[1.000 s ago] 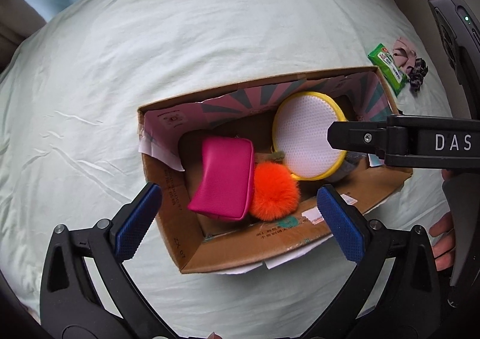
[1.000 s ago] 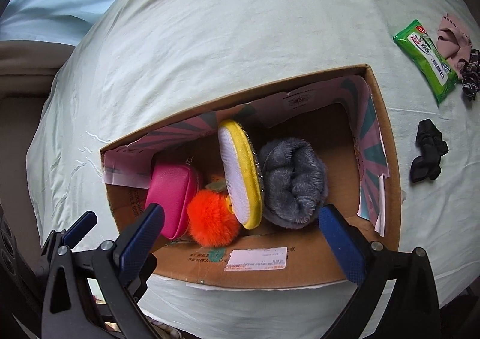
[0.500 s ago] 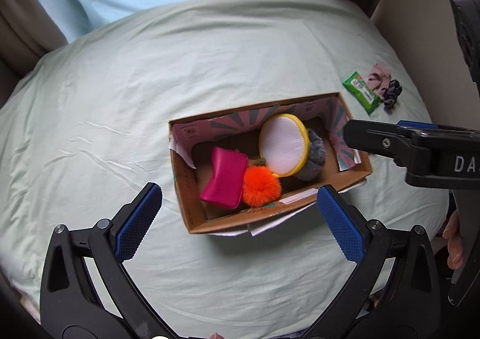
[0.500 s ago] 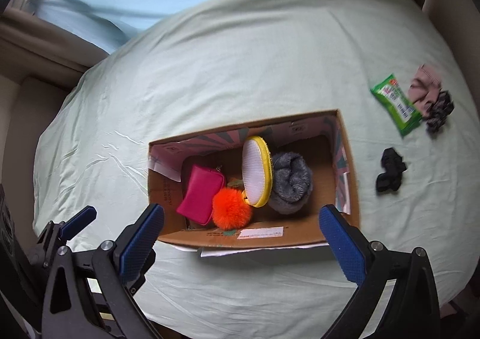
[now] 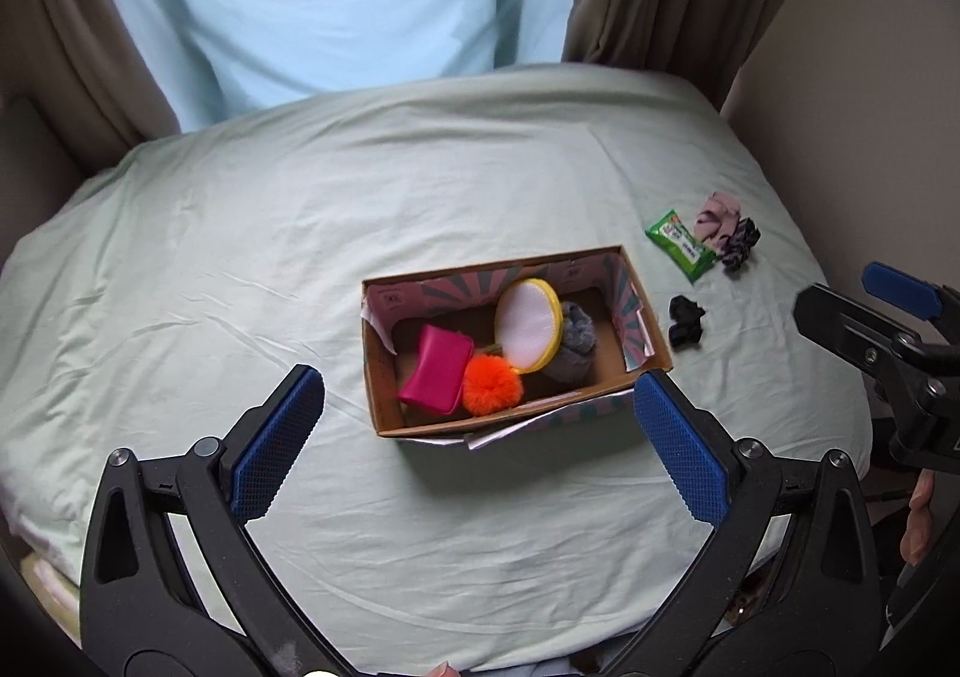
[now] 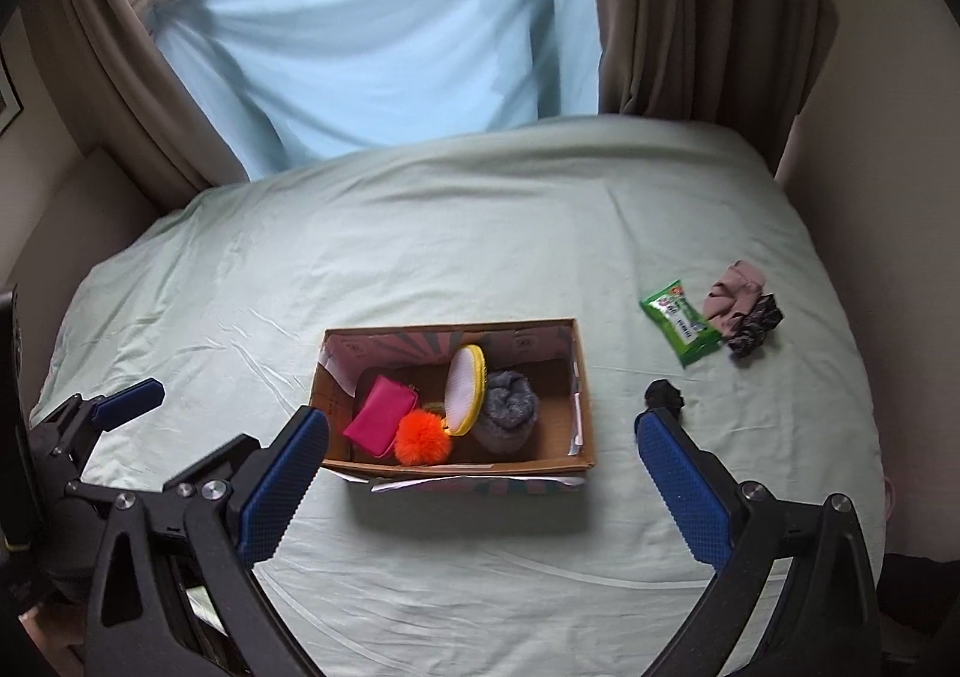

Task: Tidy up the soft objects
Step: 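Lift both tools away from the box toward the black sock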

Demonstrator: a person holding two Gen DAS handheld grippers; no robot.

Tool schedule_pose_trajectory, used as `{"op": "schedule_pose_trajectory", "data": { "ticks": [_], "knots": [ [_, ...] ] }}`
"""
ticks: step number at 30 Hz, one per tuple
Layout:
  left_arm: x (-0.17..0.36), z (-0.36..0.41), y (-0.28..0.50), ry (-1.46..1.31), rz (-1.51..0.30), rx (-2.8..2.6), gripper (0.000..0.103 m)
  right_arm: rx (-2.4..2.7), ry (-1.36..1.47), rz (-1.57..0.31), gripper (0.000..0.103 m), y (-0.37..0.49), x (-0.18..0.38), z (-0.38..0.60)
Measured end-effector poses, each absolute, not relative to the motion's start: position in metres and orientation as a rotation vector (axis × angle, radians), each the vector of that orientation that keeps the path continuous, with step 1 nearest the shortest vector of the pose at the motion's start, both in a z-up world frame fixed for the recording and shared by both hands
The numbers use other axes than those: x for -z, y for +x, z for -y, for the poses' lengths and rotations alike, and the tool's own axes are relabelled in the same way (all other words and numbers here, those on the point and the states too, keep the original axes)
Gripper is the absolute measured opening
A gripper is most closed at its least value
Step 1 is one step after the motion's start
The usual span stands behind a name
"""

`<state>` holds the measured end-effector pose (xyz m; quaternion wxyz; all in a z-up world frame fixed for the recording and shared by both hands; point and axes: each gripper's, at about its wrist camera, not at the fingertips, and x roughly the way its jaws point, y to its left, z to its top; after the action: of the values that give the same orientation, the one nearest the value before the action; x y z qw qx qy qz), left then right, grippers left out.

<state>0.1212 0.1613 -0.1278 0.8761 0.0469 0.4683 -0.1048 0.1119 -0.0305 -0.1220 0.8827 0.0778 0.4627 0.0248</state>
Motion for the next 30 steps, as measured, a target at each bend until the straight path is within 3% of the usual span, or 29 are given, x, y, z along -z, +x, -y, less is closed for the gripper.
{"op": "schedule_pose_trajectory", "data": {
  "ticks": [16,30],
  "knots": [
    [0.078,-0.047,0.069,0.022,-0.808,0.154,0.103,-0.003,0.090,-0.771,0.103,0.042,0.084,0.163],
    [0.150,0.114,0.101,0.013,-0.854,0.175,0.103,-0.032,0.040,-0.778,0.103,0.081,0.122,0.306]
  ]
}}
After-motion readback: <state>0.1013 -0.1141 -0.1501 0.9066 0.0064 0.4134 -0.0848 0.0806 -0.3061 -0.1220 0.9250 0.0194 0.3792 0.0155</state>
